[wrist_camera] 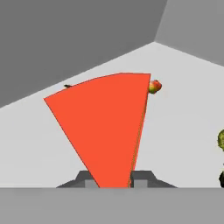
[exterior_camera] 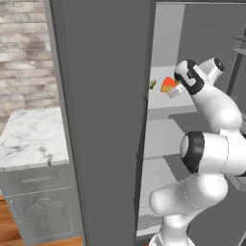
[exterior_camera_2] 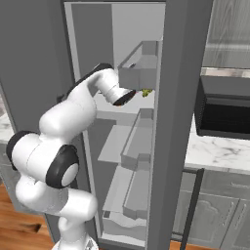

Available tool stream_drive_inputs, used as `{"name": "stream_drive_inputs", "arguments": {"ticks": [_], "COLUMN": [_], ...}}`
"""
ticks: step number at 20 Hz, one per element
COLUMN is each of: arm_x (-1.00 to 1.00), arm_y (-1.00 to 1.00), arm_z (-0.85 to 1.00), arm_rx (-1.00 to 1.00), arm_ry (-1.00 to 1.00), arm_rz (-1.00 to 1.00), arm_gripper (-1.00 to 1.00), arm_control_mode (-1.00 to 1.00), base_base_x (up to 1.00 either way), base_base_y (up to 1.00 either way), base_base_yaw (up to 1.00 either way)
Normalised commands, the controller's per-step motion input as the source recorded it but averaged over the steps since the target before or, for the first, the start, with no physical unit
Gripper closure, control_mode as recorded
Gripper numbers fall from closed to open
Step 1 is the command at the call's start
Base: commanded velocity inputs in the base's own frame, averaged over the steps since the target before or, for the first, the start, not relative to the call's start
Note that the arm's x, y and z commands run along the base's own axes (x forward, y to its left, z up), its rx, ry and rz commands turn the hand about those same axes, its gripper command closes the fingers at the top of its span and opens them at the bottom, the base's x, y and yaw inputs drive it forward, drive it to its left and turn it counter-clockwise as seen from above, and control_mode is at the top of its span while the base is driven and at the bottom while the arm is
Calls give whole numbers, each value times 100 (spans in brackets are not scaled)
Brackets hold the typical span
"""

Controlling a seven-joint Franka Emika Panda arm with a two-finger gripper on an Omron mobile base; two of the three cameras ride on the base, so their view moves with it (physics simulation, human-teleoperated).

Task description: Take the cheese, fish, and broccoli from the fridge and place them on the plate on the dining counter to create an appetizer plate.

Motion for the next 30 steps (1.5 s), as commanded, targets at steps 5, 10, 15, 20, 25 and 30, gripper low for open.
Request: {"name": "stream_drive_inputs", "arguments": {"ticks": [5, 10, 15, 20, 25, 30], "arm_x": [-72, -78, -80, -94, 0, 0], "arm_y": [3, 0, 0, 0, 0, 0], "arm_z": [44, 55, 36, 13, 0, 0], "arm_rx": [-2, -1, -4, -7, 0, 0], "arm_ry": [-12, -4, 0, 0, 0, 0], "arm_rz": [0, 0, 0, 0, 0, 0], "arm_gripper": [100, 100, 100, 100, 100, 100], "arm_control_mode": [-100, -100, -100, -100, 100, 100], "base_base_x": [0, 0, 0, 0, -100, -100], "base_base_y": [0, 0, 0, 0, 0, 7], "base_base_yaw": [0, 0, 0, 0, 0, 0]}}
